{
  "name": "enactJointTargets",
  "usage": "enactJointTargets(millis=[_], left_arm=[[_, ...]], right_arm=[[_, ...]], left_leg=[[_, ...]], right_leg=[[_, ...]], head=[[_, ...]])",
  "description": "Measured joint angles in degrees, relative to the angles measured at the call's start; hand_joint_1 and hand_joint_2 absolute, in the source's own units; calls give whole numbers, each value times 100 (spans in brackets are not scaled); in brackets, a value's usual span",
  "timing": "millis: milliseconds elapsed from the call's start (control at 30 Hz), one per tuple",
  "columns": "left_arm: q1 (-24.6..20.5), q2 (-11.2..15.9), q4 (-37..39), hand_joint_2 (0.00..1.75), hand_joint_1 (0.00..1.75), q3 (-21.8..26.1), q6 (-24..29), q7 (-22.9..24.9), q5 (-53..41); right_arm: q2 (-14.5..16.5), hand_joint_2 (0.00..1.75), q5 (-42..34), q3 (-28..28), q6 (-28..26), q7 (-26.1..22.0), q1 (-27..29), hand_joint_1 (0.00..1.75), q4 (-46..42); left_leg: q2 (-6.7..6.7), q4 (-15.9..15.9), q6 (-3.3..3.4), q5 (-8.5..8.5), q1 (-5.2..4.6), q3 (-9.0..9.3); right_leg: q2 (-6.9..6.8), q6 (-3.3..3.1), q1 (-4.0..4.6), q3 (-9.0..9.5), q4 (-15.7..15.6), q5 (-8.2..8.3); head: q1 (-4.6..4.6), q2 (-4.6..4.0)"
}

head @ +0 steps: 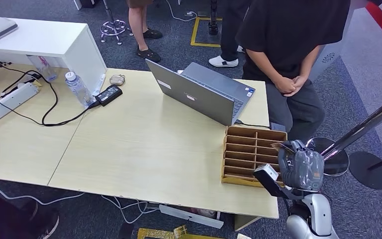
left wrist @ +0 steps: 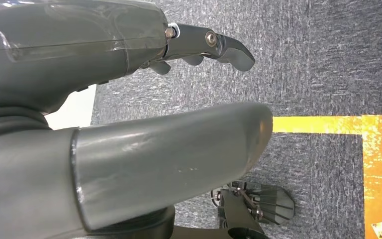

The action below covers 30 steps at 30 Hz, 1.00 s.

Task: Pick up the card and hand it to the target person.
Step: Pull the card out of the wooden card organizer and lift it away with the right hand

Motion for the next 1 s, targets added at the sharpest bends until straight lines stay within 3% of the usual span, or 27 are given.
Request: enactJointTargets(millis=[600,1000], left_arm=[[-3,11,0,0,0,-54,-26,48,-49],[-13,48,0,0,0,-186,-162,86,-219]], right_arm=[[-27,175,-624,-268,2,-642,-328,173,-105],[157,175,-1237,-418,7,-1315,-1157,171,1173]], left_leg=[[-1,0,0,0,0,-2],[-1,0,0,0,0,-2]], right_leg=[[0,0,0,1,1,0],[-2,1,0,1,1,1]], head=[[0,0],[-1,0]])
